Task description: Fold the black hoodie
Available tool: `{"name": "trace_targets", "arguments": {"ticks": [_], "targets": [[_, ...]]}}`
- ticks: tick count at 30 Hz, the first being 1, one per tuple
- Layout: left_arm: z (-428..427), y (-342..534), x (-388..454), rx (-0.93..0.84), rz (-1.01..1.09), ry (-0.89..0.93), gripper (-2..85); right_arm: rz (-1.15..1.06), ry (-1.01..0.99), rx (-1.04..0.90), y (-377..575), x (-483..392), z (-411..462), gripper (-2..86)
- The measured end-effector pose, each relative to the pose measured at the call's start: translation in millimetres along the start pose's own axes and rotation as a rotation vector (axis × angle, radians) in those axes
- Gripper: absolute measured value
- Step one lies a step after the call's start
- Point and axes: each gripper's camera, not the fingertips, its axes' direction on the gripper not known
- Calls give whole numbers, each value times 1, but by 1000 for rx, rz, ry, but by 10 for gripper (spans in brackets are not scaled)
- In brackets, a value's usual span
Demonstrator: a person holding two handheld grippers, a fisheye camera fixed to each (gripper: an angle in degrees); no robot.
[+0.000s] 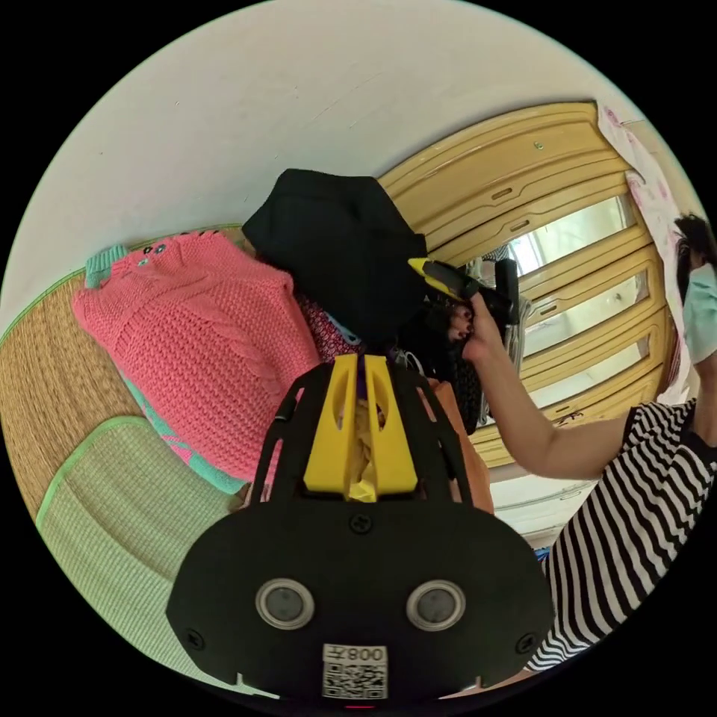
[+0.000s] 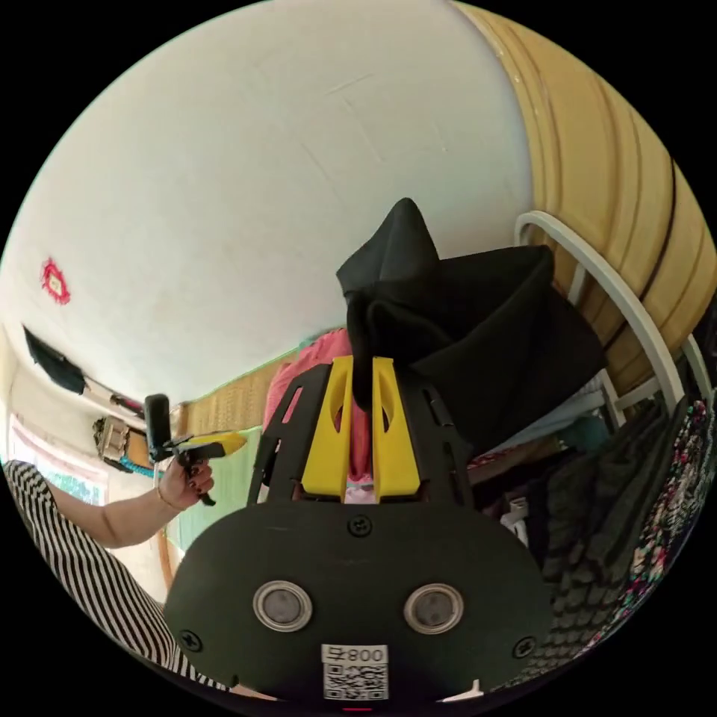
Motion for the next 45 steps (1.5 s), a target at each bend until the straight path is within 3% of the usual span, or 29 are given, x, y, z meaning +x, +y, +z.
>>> {"name": "trace_targets", "arguments": {"ticks": [3, 6, 13, 16, 20, 24, 28, 34, 45], "targets": [[-10, -13, -13, 49, -41, 134, 133, -71, -121, -103, 26, -36, 15, 42], [-21, -14, -41, 88, -164, 220, 173, -150, -64, -204, 49, -67, 33, 37], [-49, 21, -98, 155, -381, 255, 169, -124, -108, -154, 58, -75, 9, 30], [-52, 25, -112, 86, -418, 235, 179, -182, -93, -179, 61, -99, 6, 27], [-64, 35, -132, 114, -465, 352, 151, -271, -55, -190, 71, -142, -2, 24], [-96, 52, -130, 96, -415, 356, 59, -351, -97, -189, 78, -184, -20, 22], [-147, 79, -113, 89, -286, 263, 43, -421, -177, -212, 85, -221, -29, 21], [-201, 130, -122, 88, -309, 218, 39, -360, -316, -235, 85, -251, -29, 21], [-279, 113, -78, 83, -85, 237, 38, -238, -490, 47, 36, -341, -117, 20]]}}
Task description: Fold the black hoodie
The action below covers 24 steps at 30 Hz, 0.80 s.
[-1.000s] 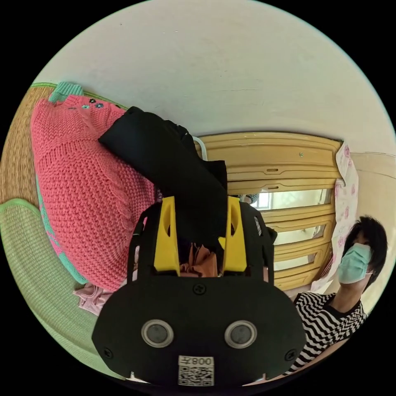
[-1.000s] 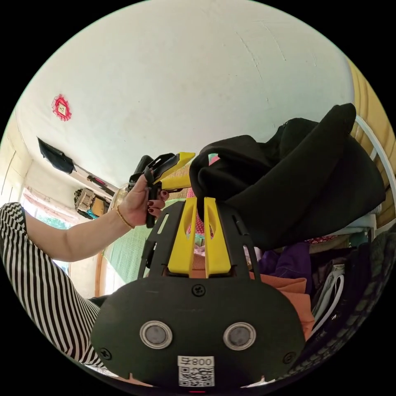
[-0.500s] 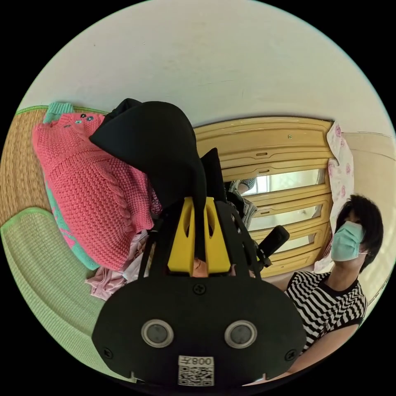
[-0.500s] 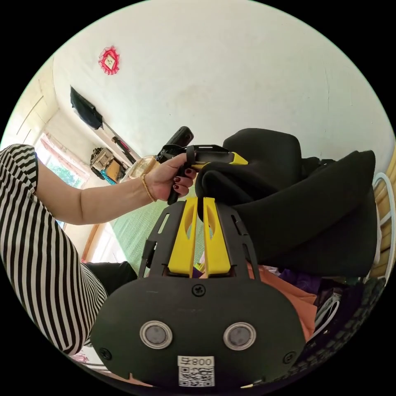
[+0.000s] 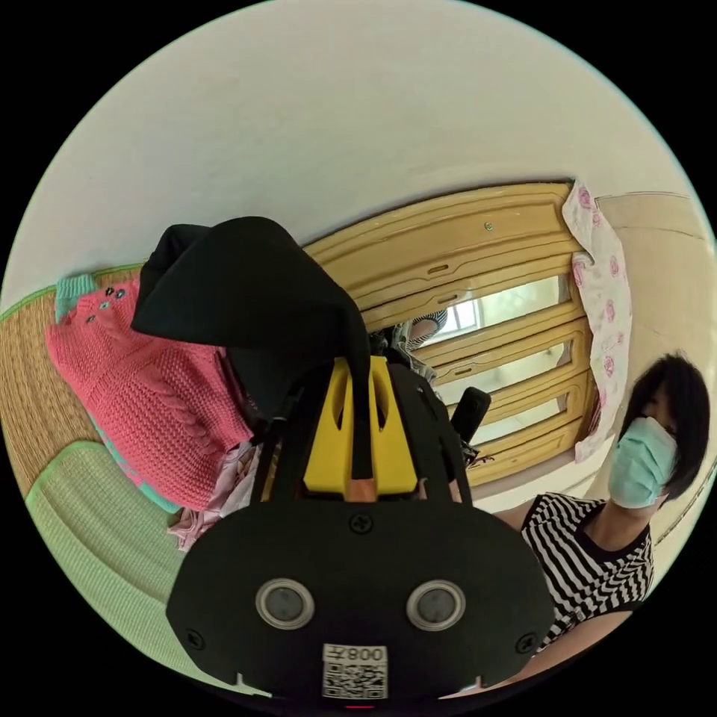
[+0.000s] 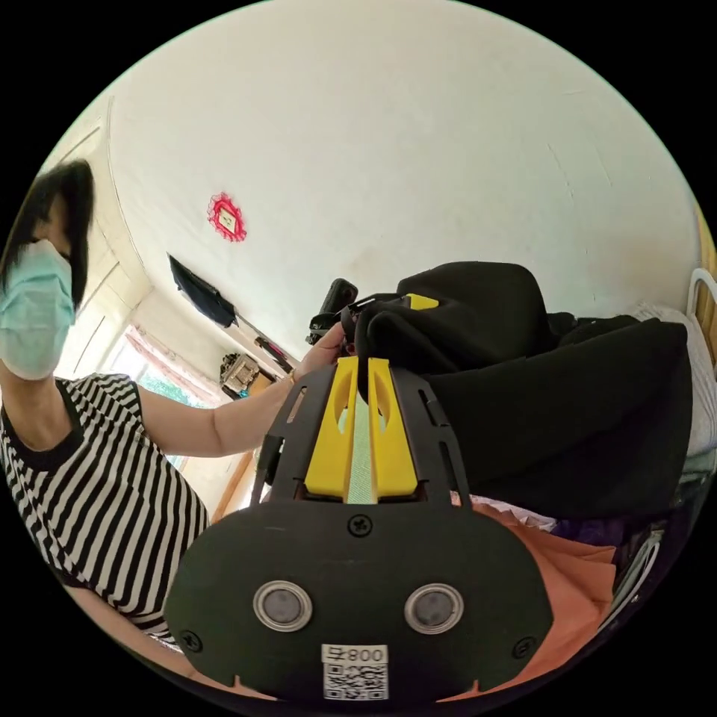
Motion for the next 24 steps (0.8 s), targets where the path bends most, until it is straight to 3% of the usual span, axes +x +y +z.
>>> {"name": "trace_targets", "arguments": {"ticks": [7, 11, 14, 17, 20, 21, 24], "targets": [[-133, 65, 75, 86, 183, 62, 39, -250, -2, -30, -43, -190, 53, 18], [-242, 154, 80, 185, 168, 90, 40, -348, -114, -183, -38, -318, 164, 18], [-339, 242, 70, 257, 112, -3, 41, -343, -204, -317, -15, -391, 278, 18], [-431, 339, 36, 326, -53, -141, 42, -249, -289, -471, 29, -439, 417, 16], [-514, 450, -29, 336, -364, -431, 44, -87, -446, -731, 91, -471, 556, 8], [-543, 501, -58, 378, -549, -458, 43, -20, -576, -806, 116, -484, 597, 6], [-589, 605, -91, 457, -752, -405, 36, 88, -594, -917, 152, -518, 657, 3]]}}
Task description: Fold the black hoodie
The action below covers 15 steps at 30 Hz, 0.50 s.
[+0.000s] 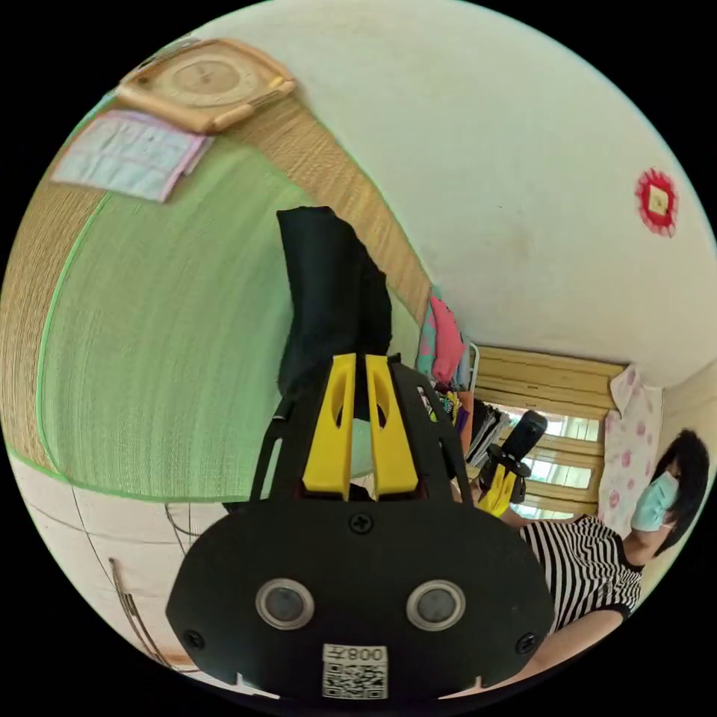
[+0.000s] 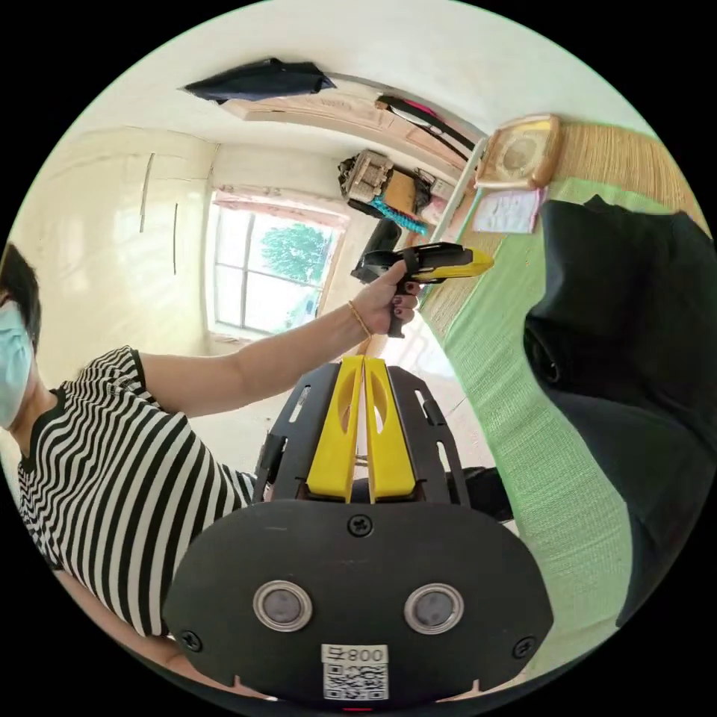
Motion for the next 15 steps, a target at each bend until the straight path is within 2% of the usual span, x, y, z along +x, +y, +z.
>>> {"name": "trace_targets", "arguments": {"ticks": [2, 7, 11, 15], "targets": [[-17, 15, -29, -21, -8, 14, 36, 33, 93, -21, -16, -5, 17, 3], [-8, 22, -66, -218, 19, -13, 63, 199, 375, 54, -61, 2, 0, 4], [21, 0, -59, -304, 116, -6, 76, 327, 595, 94, -98, 12, -29, 12], [59, -34, -33, -398, 279, -85, 89, 368, 803, 17, -140, 29, -31, 45]]}}
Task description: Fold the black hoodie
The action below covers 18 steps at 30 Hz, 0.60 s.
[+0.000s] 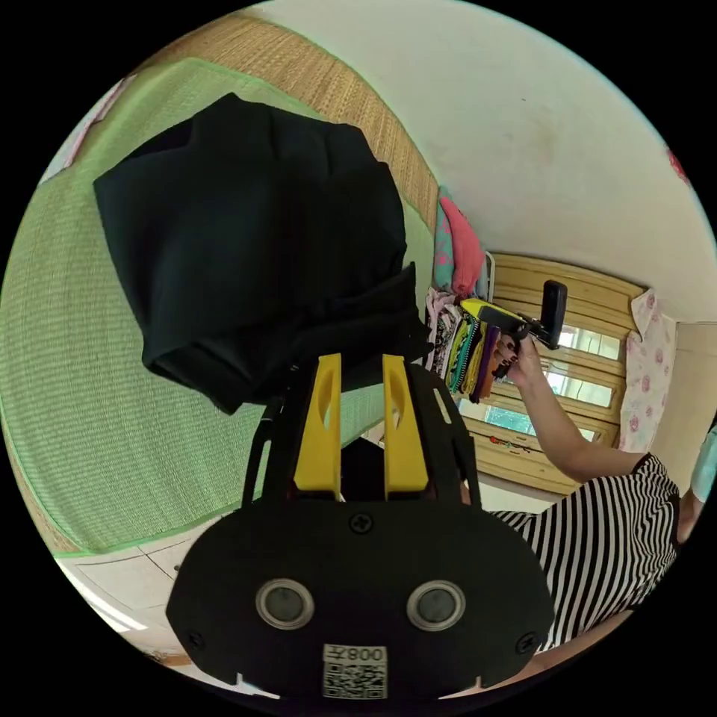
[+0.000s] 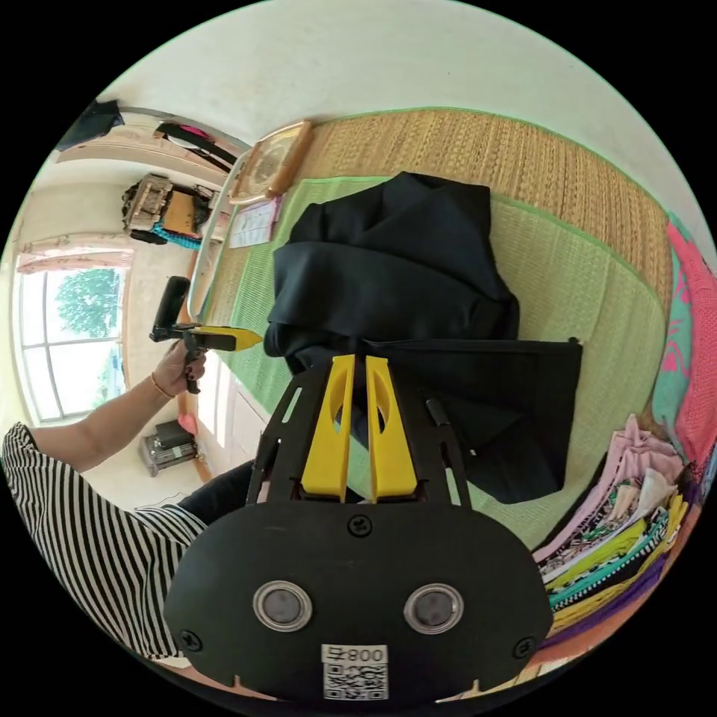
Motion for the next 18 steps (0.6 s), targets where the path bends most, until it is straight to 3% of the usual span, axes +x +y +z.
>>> {"name": "trace_targets", "arguments": {"ticks": [10, 18], "targets": [[31, -120, 31, -90, 361, -396, 118, -335, 266, -245, -88, -68, 85, 94], [74, -123, -2, -323, 429, -672, 59, -439, 291, -280, -117, -115, 98, 83]]}}
